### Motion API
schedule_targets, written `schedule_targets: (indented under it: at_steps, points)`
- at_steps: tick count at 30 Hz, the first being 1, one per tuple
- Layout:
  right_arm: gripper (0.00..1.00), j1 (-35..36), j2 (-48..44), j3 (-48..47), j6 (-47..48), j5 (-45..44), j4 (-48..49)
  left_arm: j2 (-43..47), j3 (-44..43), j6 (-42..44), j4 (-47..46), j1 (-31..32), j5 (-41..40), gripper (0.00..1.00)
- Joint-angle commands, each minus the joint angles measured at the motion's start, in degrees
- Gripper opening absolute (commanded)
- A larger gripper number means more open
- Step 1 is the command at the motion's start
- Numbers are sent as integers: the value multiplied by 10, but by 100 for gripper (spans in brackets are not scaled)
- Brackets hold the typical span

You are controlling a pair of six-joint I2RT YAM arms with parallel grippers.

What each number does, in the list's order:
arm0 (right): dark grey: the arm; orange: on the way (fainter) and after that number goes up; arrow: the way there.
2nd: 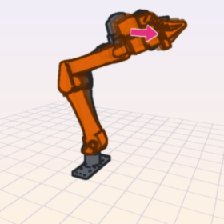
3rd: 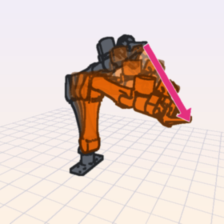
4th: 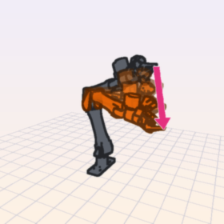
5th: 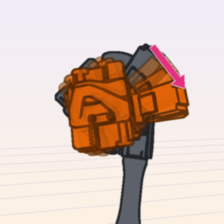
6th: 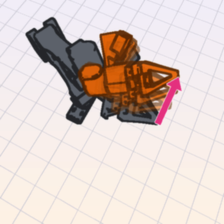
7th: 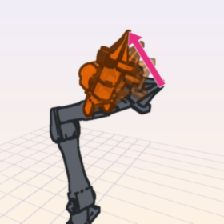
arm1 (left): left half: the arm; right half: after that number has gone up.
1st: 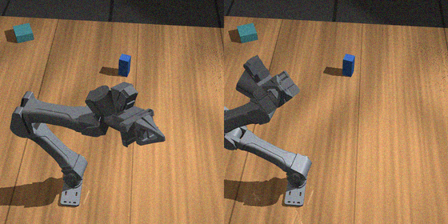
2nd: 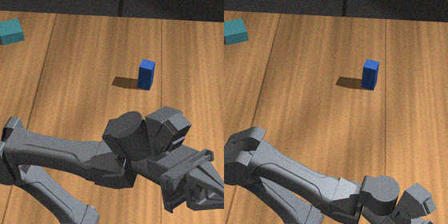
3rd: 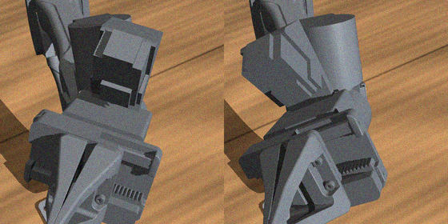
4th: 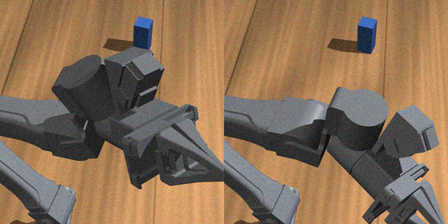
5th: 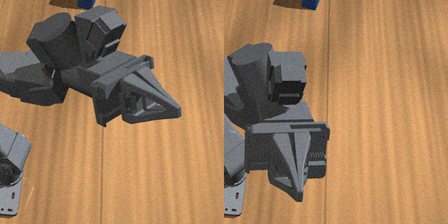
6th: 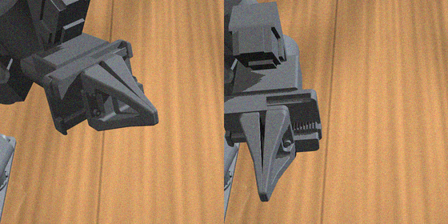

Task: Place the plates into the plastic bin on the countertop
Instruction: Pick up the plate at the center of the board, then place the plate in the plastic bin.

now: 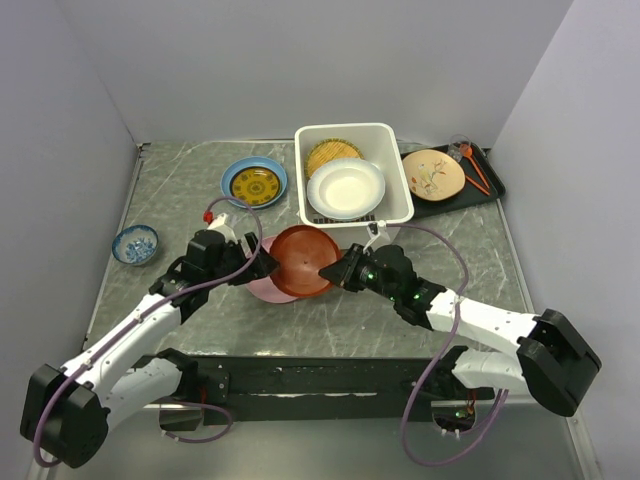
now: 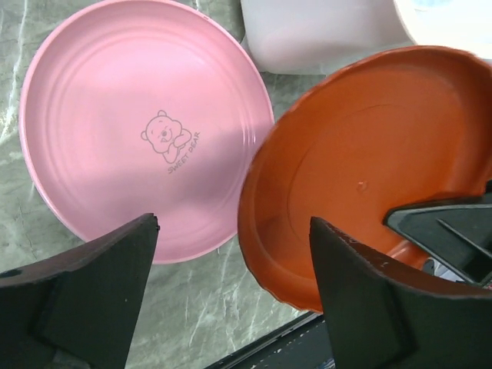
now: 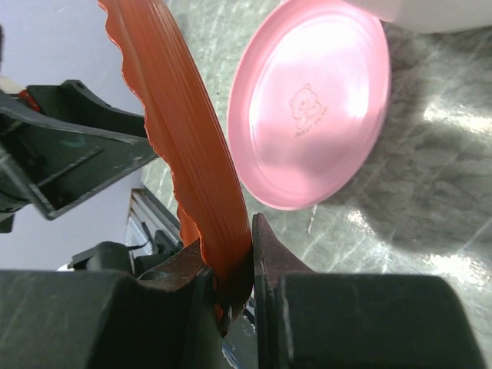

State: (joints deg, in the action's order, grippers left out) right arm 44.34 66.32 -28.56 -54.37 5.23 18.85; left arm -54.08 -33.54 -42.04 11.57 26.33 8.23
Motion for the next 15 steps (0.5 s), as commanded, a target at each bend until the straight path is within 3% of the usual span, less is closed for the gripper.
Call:
schedule_targets:
  at_steps: [1,7,15]
  points:
    - [1,-3,1,-25,12,-8,-1,40,6,5,-9,0,0,89]
    - [1,-3,39,-65,27,16,7,107,8,-10,34,1,-53,99]
    - [1,-16,72,-181,81,43,-58,195,14,-47,79,0,-99,99]
